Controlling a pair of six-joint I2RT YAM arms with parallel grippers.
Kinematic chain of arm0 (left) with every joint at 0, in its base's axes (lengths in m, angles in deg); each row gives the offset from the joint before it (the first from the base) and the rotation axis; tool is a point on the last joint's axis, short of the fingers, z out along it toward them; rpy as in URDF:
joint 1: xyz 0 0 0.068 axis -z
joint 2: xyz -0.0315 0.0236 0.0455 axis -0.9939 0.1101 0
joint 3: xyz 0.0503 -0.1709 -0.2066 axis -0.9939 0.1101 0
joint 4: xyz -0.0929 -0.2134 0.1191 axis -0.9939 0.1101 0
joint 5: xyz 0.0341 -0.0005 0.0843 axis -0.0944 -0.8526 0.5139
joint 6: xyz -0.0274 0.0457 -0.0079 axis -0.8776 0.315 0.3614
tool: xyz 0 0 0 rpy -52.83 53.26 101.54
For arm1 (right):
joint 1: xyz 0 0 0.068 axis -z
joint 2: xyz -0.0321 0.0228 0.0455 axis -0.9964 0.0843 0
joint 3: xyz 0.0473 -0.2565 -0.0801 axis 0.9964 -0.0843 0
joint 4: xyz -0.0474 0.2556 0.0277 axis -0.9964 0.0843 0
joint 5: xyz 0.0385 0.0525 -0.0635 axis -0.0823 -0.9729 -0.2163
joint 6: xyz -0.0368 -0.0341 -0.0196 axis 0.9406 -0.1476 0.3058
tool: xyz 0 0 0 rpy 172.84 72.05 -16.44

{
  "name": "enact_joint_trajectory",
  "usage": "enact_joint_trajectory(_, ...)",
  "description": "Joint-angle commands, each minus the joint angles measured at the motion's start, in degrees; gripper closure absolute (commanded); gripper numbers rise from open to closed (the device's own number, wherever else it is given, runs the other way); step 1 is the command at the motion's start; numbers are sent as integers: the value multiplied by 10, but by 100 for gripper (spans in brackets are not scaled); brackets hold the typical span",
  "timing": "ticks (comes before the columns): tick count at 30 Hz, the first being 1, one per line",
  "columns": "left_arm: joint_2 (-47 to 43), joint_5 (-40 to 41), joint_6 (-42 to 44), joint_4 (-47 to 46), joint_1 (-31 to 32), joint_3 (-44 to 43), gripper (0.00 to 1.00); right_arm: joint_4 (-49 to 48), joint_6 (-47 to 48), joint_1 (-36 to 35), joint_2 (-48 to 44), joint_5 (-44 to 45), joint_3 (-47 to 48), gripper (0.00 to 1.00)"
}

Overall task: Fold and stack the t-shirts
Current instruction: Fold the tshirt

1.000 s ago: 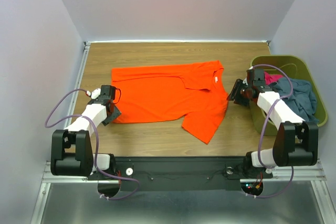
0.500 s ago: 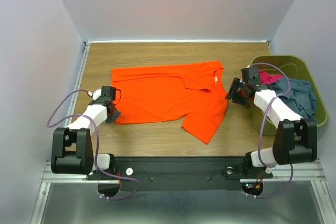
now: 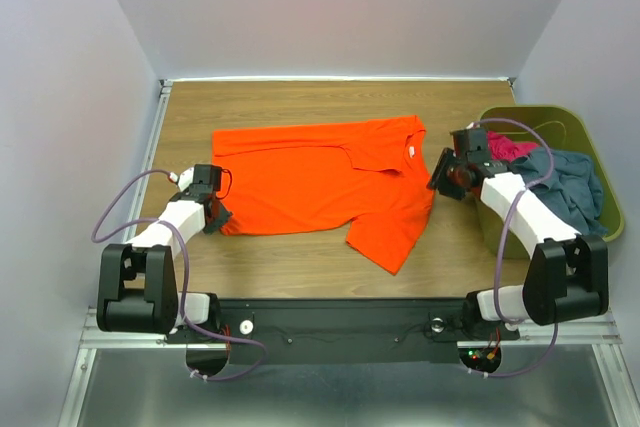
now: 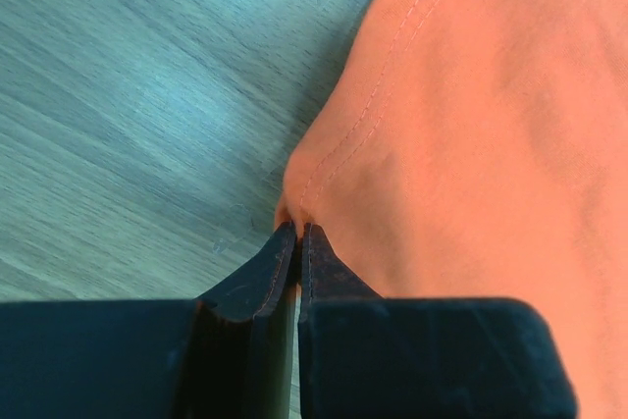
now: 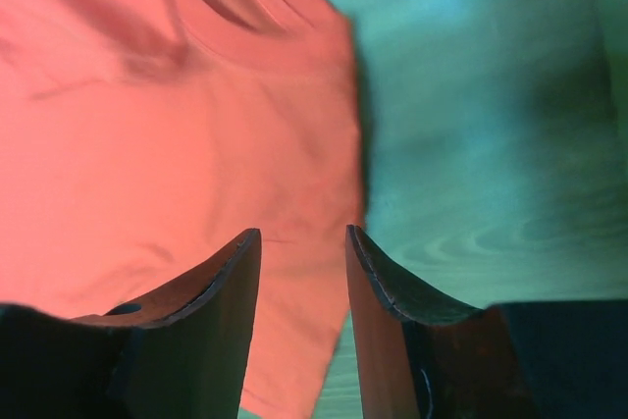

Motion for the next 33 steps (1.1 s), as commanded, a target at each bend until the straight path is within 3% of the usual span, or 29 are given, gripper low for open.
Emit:
enact_joint_trajectory(1,-16,-2,4,-2,5,13,100,12,-44,-5,-7,9,-38,55)
enact_joint_trajectory(25,-31,7,0,1,14,13,100,-84,-110,-4,59,-15,-120,57)
enact_joint_trajectory(31,-33,21,-4,6,14,11,100,-84,-110,-4,72,-10,-120,74)
enact_joint_trajectory(33,-35,33,-9,9,11,10,100,-84,-111,-5,70,-9,-120,84)
